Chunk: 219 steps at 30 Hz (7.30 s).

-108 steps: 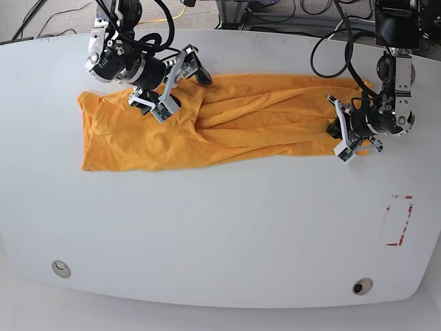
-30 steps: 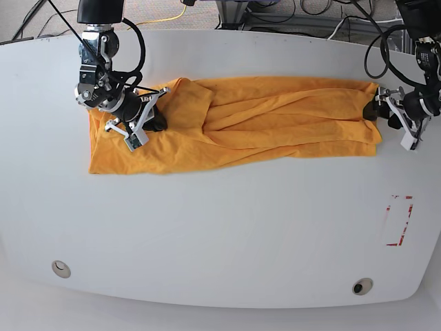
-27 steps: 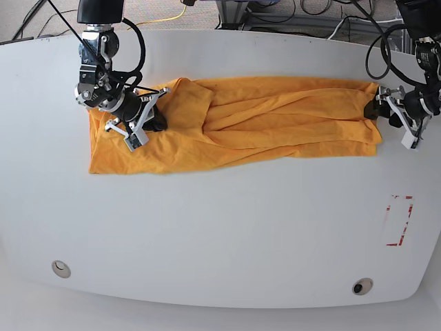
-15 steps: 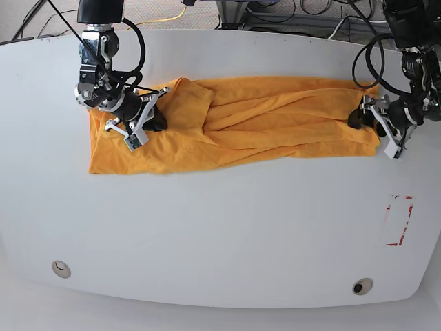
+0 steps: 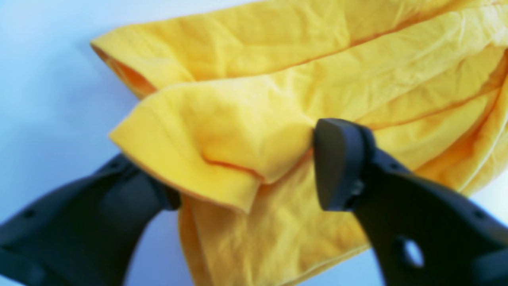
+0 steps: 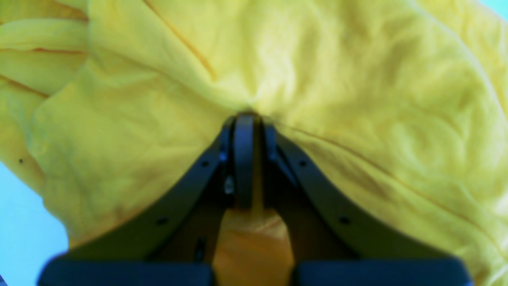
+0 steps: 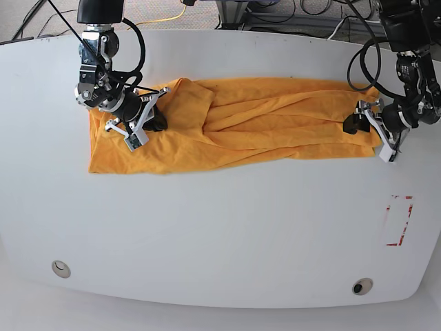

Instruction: Layout the t-shirt on the table in an organized manner, then fold the t-shirt properly

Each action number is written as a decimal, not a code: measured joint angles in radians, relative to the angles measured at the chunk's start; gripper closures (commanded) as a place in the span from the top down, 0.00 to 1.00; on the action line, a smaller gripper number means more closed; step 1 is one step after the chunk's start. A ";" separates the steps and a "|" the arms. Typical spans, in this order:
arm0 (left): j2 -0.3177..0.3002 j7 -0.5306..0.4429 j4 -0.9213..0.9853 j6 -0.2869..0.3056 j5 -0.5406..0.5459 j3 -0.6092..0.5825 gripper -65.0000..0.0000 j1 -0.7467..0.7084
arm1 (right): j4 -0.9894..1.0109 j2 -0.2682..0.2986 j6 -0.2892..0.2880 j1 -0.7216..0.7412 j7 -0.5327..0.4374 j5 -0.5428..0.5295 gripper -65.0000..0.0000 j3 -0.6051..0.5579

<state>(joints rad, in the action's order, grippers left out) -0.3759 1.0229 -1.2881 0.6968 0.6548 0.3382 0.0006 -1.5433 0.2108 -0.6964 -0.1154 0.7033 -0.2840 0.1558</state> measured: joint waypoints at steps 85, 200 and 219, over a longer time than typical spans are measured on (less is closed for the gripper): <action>0.409 0.141 -0.174 0.000 -0.014 -0.491 0.01 0.230 | -0.002 -0.045 0.000 0.000 0.004 0.000 0.06 0.000; 0.172 -0.232 -0.242 0.000 -0.516 -0.596 0.00 0.099 | 0.321 0.075 0.008 0.121 0.531 -0.693 0.74 0.689; 0.173 -0.232 -0.242 0.000 -0.516 -0.596 0.00 0.099 | 0.327 0.038 -0.004 0.087 0.471 -0.742 0.74 0.556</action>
<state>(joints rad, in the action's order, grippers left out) -0.2031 0.7914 -1.5303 0.6971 0.1390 -0.2577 0.0998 -1.2163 0.2489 -0.7002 -0.0288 1.1744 -1.0256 0.7116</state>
